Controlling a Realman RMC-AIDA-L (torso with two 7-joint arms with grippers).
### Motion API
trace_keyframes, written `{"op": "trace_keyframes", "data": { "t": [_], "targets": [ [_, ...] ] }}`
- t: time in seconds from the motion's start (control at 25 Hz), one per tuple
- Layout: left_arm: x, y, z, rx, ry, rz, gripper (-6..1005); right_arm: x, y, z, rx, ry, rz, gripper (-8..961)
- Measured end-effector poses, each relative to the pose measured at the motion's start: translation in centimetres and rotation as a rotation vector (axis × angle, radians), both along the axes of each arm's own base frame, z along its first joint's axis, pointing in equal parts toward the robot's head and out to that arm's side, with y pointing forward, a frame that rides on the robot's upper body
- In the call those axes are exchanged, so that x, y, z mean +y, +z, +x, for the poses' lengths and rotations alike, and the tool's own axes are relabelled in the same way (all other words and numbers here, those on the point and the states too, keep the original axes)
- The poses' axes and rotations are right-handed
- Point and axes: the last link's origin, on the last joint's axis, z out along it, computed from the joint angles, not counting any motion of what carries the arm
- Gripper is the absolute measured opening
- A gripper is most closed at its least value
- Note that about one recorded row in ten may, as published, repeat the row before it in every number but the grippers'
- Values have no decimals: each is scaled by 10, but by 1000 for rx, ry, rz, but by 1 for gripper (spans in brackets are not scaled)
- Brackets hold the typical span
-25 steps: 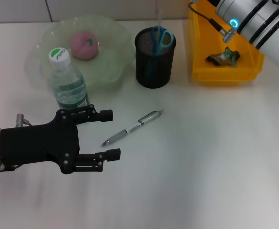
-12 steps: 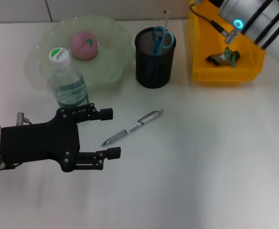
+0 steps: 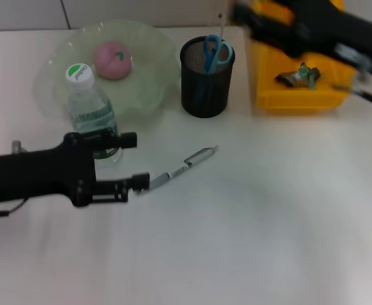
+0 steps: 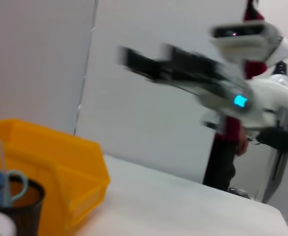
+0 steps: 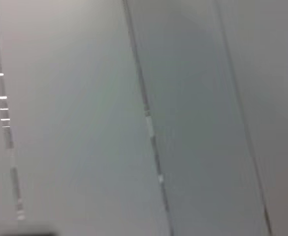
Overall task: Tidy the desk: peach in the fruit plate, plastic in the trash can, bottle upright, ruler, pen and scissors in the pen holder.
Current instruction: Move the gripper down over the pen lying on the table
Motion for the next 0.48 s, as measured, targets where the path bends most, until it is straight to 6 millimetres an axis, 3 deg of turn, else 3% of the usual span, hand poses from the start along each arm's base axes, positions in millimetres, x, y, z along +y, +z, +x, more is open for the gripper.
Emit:
{"op": "trace_keyframes", "data": {
  "t": [0.04,0.12,0.16,0.2,0.24,0.28,0.36,0.4,0.44,0.48],
  "targets": [
    [4,3,2,6,27,-13,824,-20,7,20,2,9,-38,674],
    [11,9,8,20,58,-40,824,-32,10,31,1,13,-62,674],
    [14,12,13,28,70,-57,824,-54,13,55,-6,6,-99,674],
    [14,12,13,28,70,-57,824,-54,13,55,-6,6,-99,674],
    [19,15,18,41,83,-80,824,-74,13,79,-10,-19,-115,674],
    [19,15,18,41,83,-80,824,-74,13,79,-10,-19,-115,674],
    [24,18,27,63,95,-109,824,-102,11,108,-11,-63,-97,674],
    [24,18,27,63,95,-109,824,-102,11,108,-11,-63,-97,674],
    [42,23,60,156,148,-195,824,-115,9,121,-16,-100,-82,673],
    [49,22,75,202,176,-216,824,-115,9,121,-16,-100,-82,673]
  ]
}}
